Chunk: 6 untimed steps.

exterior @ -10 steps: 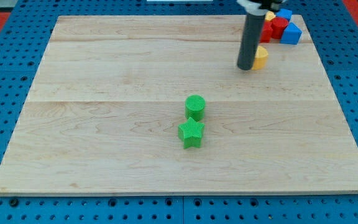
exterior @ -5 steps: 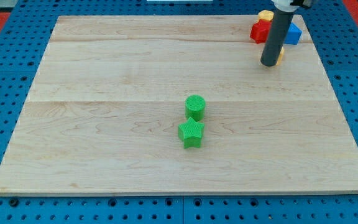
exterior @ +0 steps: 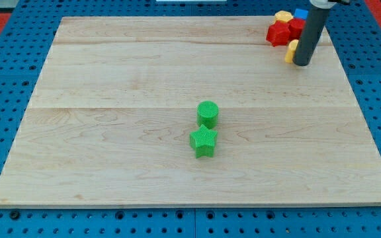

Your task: Add the yellow heart into the group of blocks

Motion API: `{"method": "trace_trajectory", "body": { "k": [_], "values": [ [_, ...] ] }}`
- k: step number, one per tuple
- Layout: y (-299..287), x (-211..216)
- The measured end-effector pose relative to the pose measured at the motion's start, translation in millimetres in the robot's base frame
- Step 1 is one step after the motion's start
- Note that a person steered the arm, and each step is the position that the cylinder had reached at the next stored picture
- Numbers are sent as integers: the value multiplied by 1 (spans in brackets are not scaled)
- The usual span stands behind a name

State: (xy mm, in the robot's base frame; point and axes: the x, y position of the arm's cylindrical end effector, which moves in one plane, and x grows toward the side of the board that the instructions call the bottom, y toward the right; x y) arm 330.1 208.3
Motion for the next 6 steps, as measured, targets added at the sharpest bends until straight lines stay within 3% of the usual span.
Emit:
{"method": "trace_trajectory", "body": {
  "k": [6],
  "values": [
    [-10, -23]
  ]
}}
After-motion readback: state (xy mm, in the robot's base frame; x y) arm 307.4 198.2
